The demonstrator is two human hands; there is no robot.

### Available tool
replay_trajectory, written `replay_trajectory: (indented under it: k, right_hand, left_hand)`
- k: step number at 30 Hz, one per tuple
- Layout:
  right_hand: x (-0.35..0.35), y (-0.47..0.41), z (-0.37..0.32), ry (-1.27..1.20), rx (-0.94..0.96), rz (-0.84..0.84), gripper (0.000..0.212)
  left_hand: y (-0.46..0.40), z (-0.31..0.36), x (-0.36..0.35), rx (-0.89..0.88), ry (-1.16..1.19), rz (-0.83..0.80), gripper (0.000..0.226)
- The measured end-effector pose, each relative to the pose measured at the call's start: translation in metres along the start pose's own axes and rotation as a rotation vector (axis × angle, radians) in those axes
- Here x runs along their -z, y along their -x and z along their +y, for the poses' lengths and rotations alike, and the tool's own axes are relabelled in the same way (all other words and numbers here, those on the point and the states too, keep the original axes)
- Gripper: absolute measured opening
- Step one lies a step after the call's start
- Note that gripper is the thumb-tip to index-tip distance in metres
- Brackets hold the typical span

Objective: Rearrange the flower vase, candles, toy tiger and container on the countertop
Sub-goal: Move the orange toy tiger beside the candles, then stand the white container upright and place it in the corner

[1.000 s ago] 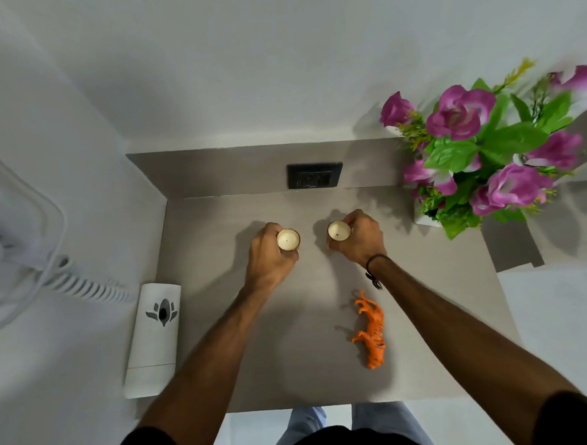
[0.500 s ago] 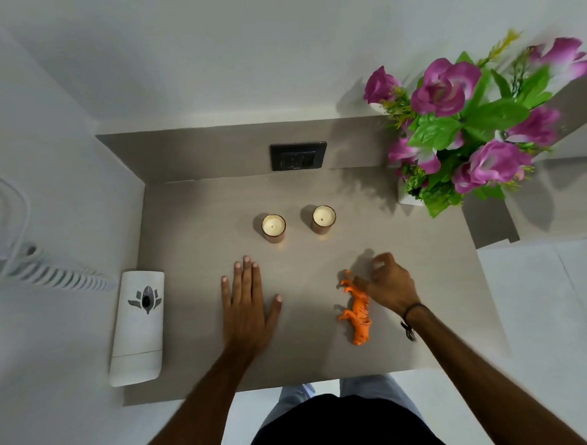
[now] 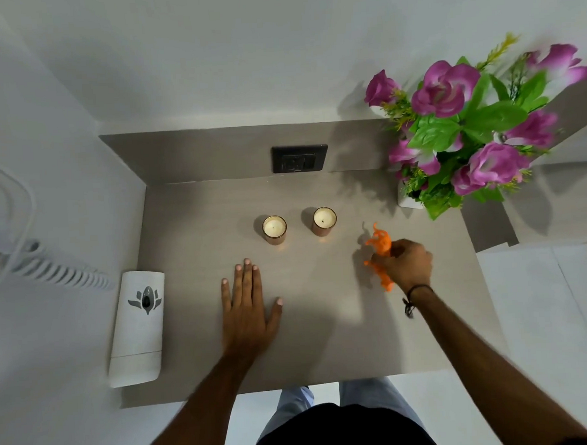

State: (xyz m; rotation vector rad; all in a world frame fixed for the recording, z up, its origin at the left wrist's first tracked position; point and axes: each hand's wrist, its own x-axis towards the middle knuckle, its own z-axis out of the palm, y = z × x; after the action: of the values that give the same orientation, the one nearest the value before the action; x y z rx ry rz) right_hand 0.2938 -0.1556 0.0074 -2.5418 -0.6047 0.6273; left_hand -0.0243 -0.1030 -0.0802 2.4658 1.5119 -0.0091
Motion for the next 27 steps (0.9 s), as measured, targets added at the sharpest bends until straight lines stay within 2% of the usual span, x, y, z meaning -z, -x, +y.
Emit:
replay_trajectory:
  k: [2, 8, 10, 13, 15, 18, 21, 25, 27]
  right_hand:
    - [0.001, -0.016, -0.014, 0.050, 0.068, 0.062, 0.025]
    - [-0.007, -0.032, -0.030, 0.172, 0.105, -0.030, 0.029]
    - [-0.004, -0.025, -0.028, 0.161, 0.174, 0.077, 0.043]
    - [-0.015, 0.006, -0.023, 0.194, 0.445, 0.288, 0.056]
    - [-0.037, 0.038, -0.023, 0.183, 0.632, 0.237, 0.062]
    - [-0.078, 0.075, -0.017, 0.364, 0.732, -0.020, 0.080]
    - [-0.106, 0.083, 0.003, 0.536, 0.748, -0.159, 0.086]
    - [-0.120, 0.080, 0.022, 0.573, 0.784, -0.125, 0.086]
    - [-0.123, 0.079, 0.023, 0.574, 0.782, -0.115, 0.086]
  left_hand:
    - [-0.001, 0.000, 0.001, 0.003, 0.001, -0.001, 0.087]
    - [-0.001, -0.001, -0.002, 0.009, 0.002, -0.004, 0.087]
    - [-0.002, 0.000, 0.001, -0.003, 0.011, -0.004, 0.086]
    - [0.000, -0.007, 0.014, 0.021, -0.013, 0.064, 0.076]
    - [0.005, -0.023, 0.027, 0.145, -0.014, 0.216, 0.064]
    - [0.018, -0.056, 0.053, 0.505, -0.050, 0.332, 0.061]
    - [0.031, -0.079, 0.077, 0.735, -0.083, 0.239, 0.075]
    - [0.037, -0.082, 0.097, 0.806, -0.125, 0.031, 0.081]
    - [0.031, -0.081, 0.109, 0.879, -0.040, -0.054, 0.080]
